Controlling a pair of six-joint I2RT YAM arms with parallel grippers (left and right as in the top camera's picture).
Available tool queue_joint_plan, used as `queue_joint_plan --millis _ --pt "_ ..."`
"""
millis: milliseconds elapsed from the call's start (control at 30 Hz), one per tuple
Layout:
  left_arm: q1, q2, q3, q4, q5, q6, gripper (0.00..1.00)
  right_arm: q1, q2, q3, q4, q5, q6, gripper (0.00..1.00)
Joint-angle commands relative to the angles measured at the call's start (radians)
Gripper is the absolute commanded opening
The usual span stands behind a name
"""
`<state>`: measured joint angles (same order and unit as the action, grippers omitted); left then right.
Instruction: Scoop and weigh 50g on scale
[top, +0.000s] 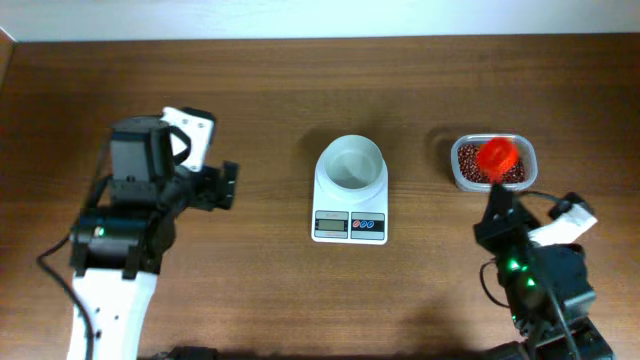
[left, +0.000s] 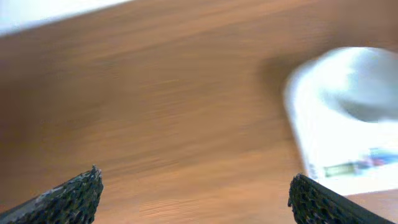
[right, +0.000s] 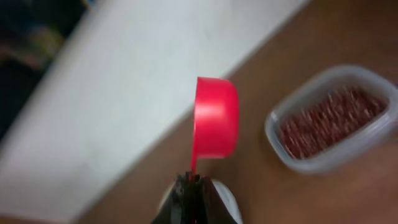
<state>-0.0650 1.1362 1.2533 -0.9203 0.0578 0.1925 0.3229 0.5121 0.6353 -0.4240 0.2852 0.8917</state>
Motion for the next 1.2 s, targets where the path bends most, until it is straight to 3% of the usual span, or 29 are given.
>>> queue_joint_plan --millis 0,67,100,133,167,200,300,333,433,500,533,600,667,700,900,1167 --pt "0.002 0.042 0.006 -0.027 0.557 -0.043 0.99 -0.007 -0.002 0.008 -0.127 -0.195 -0.034 0.04" --pt "0.002 0.058 0.006 -0.051 0.72 -0.061 0.99 -0.007 -0.005 0.008 -0.152 -0.346 -0.035 0.04" --pt "0.0 0.068 0.005 -0.084 0.792 -0.06 0.74 -0.007 -0.005 0.008 -0.159 -0.408 -0.036 0.04" --pt "-0.005 0.076 0.003 -0.11 0.802 -0.061 0.23 -0.007 -0.005 0.008 -0.166 -0.42 -0.036 0.04" --pt "-0.019 0.085 -0.008 -0.127 0.782 -0.073 0.0 -0.007 -0.005 0.008 -0.172 -0.419 -0.036 0.04" --pt "-0.033 0.089 -0.019 -0.132 0.76 -0.101 0.0 -0.007 -0.005 0.008 -0.172 -0.414 -0.036 0.04" --pt "-0.135 0.092 -0.103 -0.1 0.558 -0.335 0.0 -0.009 -0.005 0.008 -0.171 -0.408 -0.036 0.04" --pt "-0.22 0.092 -0.164 -0.055 0.372 -0.493 0.0 -0.009 -0.005 0.008 -0.171 -0.405 -0.048 0.04" --pt "-0.377 0.092 -0.269 0.043 0.046 -0.85 0.0 -0.009 -0.004 0.008 -0.172 -0.387 -0.048 0.04" --pt "-0.484 0.092 -0.344 0.147 -0.092 -1.078 0.0 -0.009 -0.004 0.008 -0.172 -0.358 -0.05 0.04" --pt "-0.529 0.093 -0.377 0.205 -0.113 -1.135 0.0 -0.009 -0.004 0.008 -0.175 -0.336 -0.05 0.04" --pt "-0.605 0.095 -0.438 0.357 -0.114 -1.189 0.1 -0.009 -0.003 0.008 -0.18 -0.303 -0.05 0.04" --pt "-0.665 0.098 -0.484 0.502 -0.124 -1.19 0.08 -0.009 -0.003 0.008 -0.183 -0.266 -0.05 0.04" --pt "-0.687 0.105 -0.498 0.546 -0.146 -1.191 0.0 -0.009 -0.003 0.008 -0.183 -0.251 -0.05 0.04" --pt "-0.758 0.234 -0.513 0.674 -0.362 -1.262 0.0 -0.009 0.012 0.008 -0.183 -0.22 -0.05 0.04" --pt "-0.764 0.462 -0.512 0.855 -0.35 -1.261 0.0 -0.009 0.041 0.008 -0.183 -0.22 -0.05 0.04"
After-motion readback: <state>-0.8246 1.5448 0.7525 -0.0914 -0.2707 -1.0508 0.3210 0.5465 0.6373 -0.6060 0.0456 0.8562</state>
